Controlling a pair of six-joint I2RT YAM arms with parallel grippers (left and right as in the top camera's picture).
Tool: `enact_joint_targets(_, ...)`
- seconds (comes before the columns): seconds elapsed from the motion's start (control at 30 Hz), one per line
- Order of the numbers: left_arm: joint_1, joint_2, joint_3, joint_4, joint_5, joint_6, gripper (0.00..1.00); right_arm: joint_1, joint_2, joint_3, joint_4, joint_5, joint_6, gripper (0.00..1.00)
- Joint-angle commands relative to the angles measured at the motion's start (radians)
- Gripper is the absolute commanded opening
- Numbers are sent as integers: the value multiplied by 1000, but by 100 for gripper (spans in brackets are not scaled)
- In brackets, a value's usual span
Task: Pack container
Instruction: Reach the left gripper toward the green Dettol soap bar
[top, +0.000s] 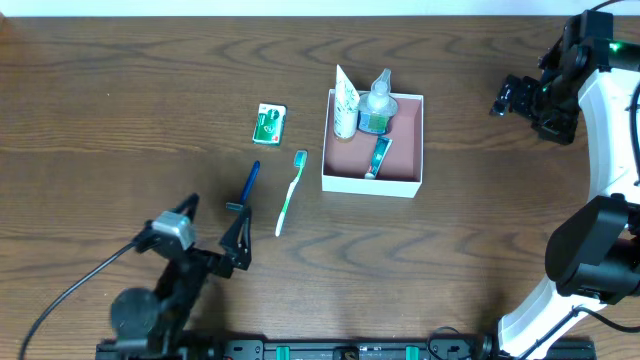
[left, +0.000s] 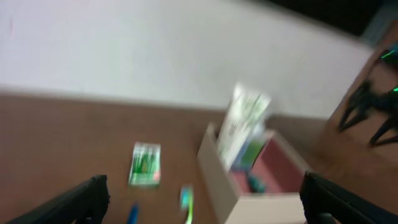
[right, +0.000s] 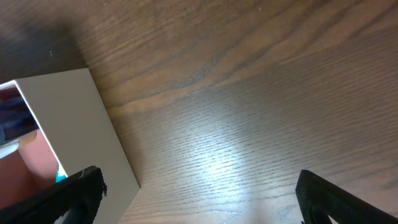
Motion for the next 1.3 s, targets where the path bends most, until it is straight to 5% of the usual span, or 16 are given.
enact_joint_targets(0.0,4,12,72,3,78,39,98,-8,4,5,0,7,12,99)
enact_joint_targets(0.17,4,148,253,-183,25,141,98,-8,4,5,0,7,12,99)
enact_joint_targets(0.33,4,500,588,-618,-200,186,98,-8,4,5,0,7,12,99)
enact_joint_targets(0.43,4,724,794,-824,-210,181,98,-8,4,5,0,7,12,99)
enact_joint_targets(0.63,3,942,961,-872,-85,182,98,-8,4,5,0,7,12,99)
enact_joint_targets(0.87,-46,1304,1207,-1168,-305,174,98,-8,4,5,0,7,12,99)
enact_joint_targets(1.03,-72,1495,1255,-1169,-318,174,98,-8,4,5,0,7,12,99)
enact_joint_targets(1.27,-74,1597,1257,-978,-291,164,98,-8,4,5,0,7,12,99)
